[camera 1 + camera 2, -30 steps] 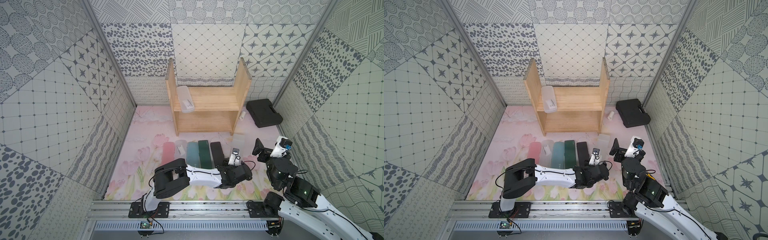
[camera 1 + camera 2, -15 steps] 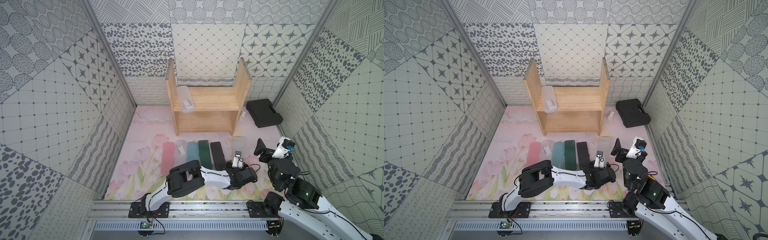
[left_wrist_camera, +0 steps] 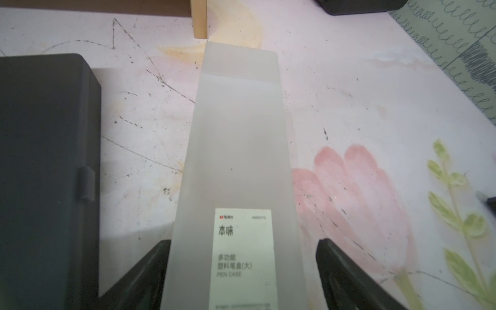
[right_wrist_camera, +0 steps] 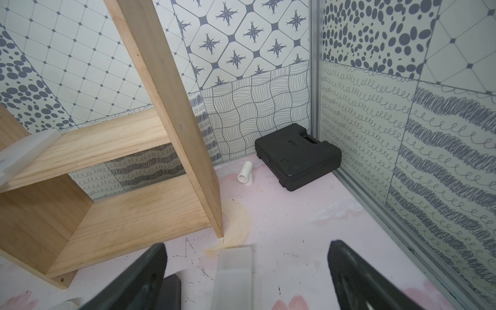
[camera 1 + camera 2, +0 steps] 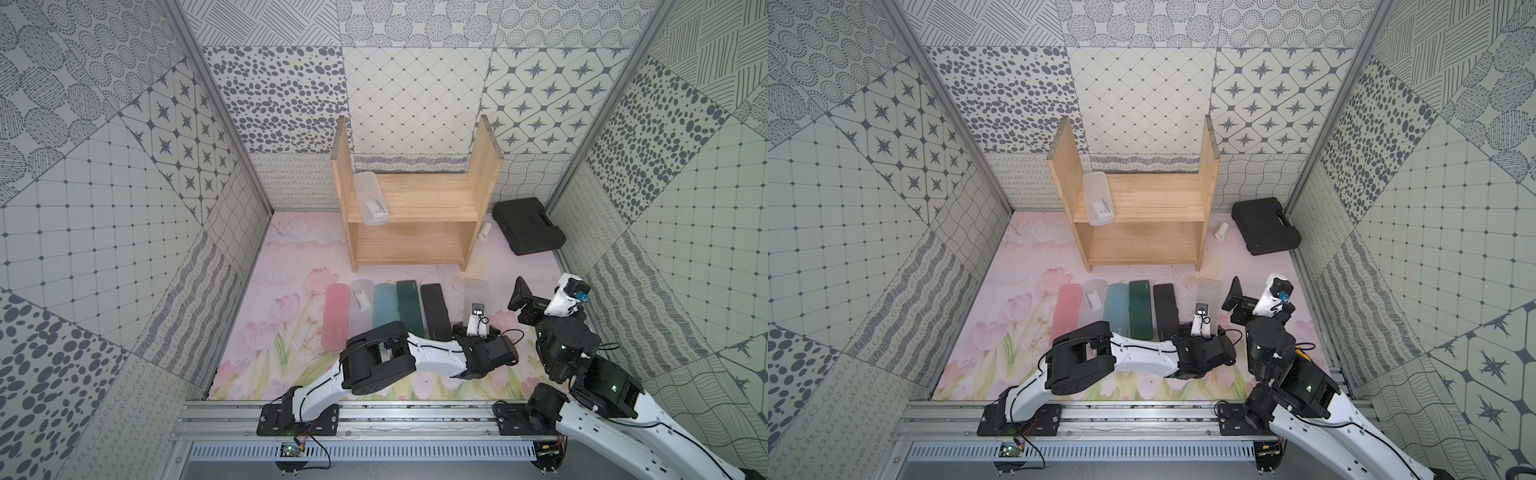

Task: Remove the pencil cases from the shelf
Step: Place the pencil case at the center of the board, then pick up the pencil case from the shelf.

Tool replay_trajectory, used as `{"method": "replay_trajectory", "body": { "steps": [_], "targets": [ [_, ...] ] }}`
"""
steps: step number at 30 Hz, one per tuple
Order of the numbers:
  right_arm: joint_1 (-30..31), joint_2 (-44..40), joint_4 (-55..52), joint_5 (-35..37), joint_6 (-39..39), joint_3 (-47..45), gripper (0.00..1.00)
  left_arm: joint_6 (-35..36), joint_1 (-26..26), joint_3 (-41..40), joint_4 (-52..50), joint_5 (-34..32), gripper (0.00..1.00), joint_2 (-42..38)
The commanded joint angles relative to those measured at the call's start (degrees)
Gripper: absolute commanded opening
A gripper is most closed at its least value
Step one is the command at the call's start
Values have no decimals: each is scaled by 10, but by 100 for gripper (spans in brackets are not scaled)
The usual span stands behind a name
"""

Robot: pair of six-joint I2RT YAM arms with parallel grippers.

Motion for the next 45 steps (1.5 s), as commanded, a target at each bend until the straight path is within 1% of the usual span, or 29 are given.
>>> {"method": "replay_trajectory", "body": {
  "steps": [1, 5, 7, 9, 11, 15, 20, 24, 29, 35, 37, 41, 45],
  "targets": [
    [-2, -11, 12, -1, -2, 1, 98, 19, -4, 7, -6, 13, 92, -18],
    [-3, -24, 11, -21, -13, 14, 98, 79, -4, -7, 24, 41, 97, -69],
    [-3, -36, 12, -44, -19, 21, 98, 101, -2, -18, 23, 46, 99, -98],
    [-3, -43, 12, -76, -28, 30, 98, 122, 6, -43, 33, 62, 99, -137],
    [-3, -43, 12, -107, -38, 39, 98, 133, 18, -71, 36, 87, 99, -171],
    [-3, -36, 19, -163, -52, 51, 98, 128, 55, -131, 16, 140, 99, -244],
    [-3, -9, 55, -255, -68, 53, 98, 154, 89, -208, 7, 165, 99, -345],
    [-3, 42, 82, -335, -64, 66, 98, 166, 120, -270, -14, 190, 99, -444],
    [-2, 120, 107, -393, -52, 96, 98, 182, 163, -331, -59, 205, 99, -561],
    [-2, 220, 138, -443, -37, 143, 98, 203, 250, -389, -118, 263, 99, -696],
    [-2, 257, 138, -456, -36, 168, 98, 215, 274, -404, -135, 277, 99, -736],
    [-3, 340, 125, -486, -41, 232, 98, 228, 344, -447, -148, 324, 99, -823],
    [-2, 417, 111, -503, -48, 296, 98, 241, 401, -486, -154, 369, 99, -883]
  ]
}}
